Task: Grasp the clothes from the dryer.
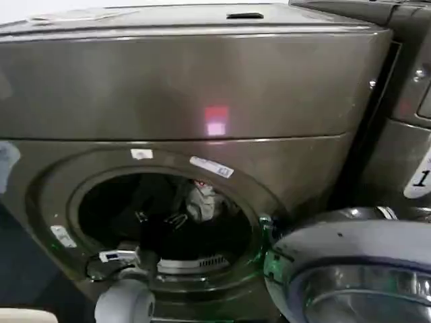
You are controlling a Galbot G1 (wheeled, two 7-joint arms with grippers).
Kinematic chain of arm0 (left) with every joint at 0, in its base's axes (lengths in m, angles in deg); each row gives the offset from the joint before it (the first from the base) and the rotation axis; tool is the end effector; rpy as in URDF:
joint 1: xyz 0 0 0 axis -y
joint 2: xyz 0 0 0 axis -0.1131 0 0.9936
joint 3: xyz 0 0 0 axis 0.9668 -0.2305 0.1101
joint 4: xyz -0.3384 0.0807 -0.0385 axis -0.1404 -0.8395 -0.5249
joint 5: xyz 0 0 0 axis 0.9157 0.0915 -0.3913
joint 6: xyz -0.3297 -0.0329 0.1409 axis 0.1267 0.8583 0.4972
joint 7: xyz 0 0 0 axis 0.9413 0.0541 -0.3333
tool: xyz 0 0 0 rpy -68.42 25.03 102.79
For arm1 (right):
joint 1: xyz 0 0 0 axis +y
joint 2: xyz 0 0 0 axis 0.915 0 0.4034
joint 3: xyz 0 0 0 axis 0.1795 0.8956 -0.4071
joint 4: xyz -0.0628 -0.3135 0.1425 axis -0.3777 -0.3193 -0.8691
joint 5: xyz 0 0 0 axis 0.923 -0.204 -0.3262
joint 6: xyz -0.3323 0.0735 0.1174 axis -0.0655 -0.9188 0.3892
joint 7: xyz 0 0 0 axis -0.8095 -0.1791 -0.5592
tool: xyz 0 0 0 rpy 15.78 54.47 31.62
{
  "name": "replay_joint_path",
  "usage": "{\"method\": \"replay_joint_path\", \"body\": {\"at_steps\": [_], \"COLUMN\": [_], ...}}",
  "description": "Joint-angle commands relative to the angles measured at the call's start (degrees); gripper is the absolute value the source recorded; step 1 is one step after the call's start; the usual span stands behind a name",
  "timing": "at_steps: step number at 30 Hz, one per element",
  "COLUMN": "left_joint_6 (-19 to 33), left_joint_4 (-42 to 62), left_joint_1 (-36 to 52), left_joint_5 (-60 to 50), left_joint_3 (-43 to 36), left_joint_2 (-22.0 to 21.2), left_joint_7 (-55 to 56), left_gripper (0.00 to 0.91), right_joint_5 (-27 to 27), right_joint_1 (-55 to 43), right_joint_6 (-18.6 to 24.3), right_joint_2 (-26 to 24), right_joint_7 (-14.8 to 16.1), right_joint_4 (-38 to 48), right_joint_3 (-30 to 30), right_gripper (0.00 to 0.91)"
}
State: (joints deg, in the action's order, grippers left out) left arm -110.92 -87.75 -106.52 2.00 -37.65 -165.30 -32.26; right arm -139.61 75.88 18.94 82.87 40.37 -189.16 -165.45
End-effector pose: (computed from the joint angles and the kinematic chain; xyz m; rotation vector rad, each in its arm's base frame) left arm 0.2691 -0.0348 -0.2072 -0.2192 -3.0867 -0.0081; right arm -0.1473 -0.3858 0.1136 1.4515 2.0708 -0.6655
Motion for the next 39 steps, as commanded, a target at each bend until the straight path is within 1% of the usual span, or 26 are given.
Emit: {"method": "replay_joint_path", "body": {"at_steps": [1,12,14,15,17,19,21,23,27,28,33,36,39], "left_joint_6": [0.1,0.8,2.2,2.4,2.7,3.1,3.9,4.3,6.7,7.7,11.0,12.3,14.0], "left_joint_4": [-0.2,0.9,2.4,3.0,5.5,8.9,14.1,17.8,27.7,31.3,42.8,48.1,53.7], "left_joint_1": [-0.2,0.6,1.9,2.6,4.4,6.9,11.2,15.0,24.6,26.7,34.3,38.0,41.4], "left_joint_5": [-0.1,-0.2,-0.2,0.0,0.4,1.0,1.7,2.2,2.2,2.1,0.9,-0.5,-2.1], "left_joint_3": [0.0,0.4,0.6,0.5,0.4,0.5,0.7,0.8,0.6,0.5,0.7,1.2,2.9], "left_joint_2": [0.0,-0.2,-0.1,-0.1,0.0,0.0,0.2,0.0,-1.0,-1.5,-4.3,-6.4,-6.4], "left_joint_7": [0.0,-0.1,-0.3,-0.5,-0.5,-0.2,-0.1,-0.1,0.2,0.5,0.6,0.6,0.5], "left_gripper": [0.907,0.907,0.907,0.907,0.907,0.907,0.907,0.907,0.907,0.907,0.907,0.907,0.907], "right_joint_5": [-0.1,0.1,0.9,2.0,2.3,2.6,3.8,3.9,4.8,4.8,4.8,4.7,4.6], "right_joint_1": [0.0,-0.7,-0.4,-0.3,-0.2,0.0,0.2,0.3,0.2,0.3,0.9,0.7,0.4], "right_joint_6": [0.1,0.0,-1.5,-2.1,-2.3,-1.8,-1.6,-1.7,-1.6,-1.6,-1.2,-1.1,-0.9], "right_joint_2": [0.1,0.1,0.1,0.2,0.4,0.3,0.2,0.3,0.3,0.3,0.3,0.3,0.4], "right_joint_7": [0.1,0.0,-0.8,-0.2,1.0,1.5,2.1,1.9,1.4,1.4,1.4,1.4,1.5], "right_joint_4": [-0.1,-0.3,-0.4,-0.3,-0.5,-0.4,-0.2,-0.2,-0.1,0.1,1.6,1.7,1.6], "right_joint_3": [0.0,0.9,0.5,0.4,0.1,-0.1,-0.3,-0.4,-0.3,-0.4,-1.4,-1.1,-0.7], "right_gripper": [0.907,0.907,0.907,0.907,0.907,0.907,0.907,0.907,0.907,0.907,0.907,0.907,0.907]}}
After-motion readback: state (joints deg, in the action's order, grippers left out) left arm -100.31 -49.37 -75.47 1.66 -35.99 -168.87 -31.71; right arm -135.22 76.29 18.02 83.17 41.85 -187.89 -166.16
